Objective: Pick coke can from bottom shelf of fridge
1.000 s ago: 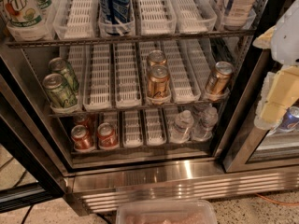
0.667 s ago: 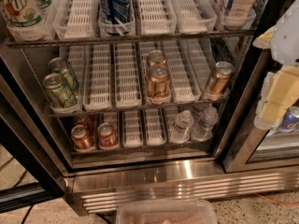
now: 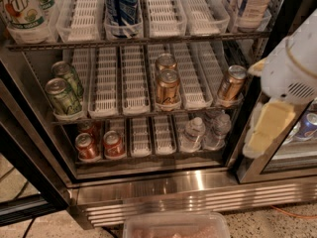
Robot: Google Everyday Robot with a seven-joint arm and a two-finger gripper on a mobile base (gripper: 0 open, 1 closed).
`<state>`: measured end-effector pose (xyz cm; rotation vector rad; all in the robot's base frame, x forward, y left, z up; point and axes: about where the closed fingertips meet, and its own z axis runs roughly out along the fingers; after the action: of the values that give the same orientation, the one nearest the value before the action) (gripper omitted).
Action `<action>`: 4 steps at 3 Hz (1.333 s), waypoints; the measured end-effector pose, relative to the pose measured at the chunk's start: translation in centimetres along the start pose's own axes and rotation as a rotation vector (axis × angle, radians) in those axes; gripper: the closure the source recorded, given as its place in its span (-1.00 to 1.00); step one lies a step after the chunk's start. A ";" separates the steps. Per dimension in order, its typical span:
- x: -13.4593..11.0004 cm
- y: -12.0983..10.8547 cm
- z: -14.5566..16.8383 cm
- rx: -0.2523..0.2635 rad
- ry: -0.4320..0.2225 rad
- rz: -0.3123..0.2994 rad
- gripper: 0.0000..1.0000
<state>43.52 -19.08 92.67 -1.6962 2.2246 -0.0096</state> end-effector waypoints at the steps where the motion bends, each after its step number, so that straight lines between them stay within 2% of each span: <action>1: -0.7 2.4 5.4 -0.037 -0.016 -0.002 -1.00; 2: -1.5 4.0 9.2 -0.057 -0.042 -0.010 -1.00; 4: -1.7 4.5 9.3 -0.052 -0.065 -0.009 -1.00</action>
Offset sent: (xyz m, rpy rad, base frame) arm -0.0110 0.0675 -0.1391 0.0855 0.0568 0.0549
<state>42.25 -14.38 83.39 -1.7090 2.1875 0.1009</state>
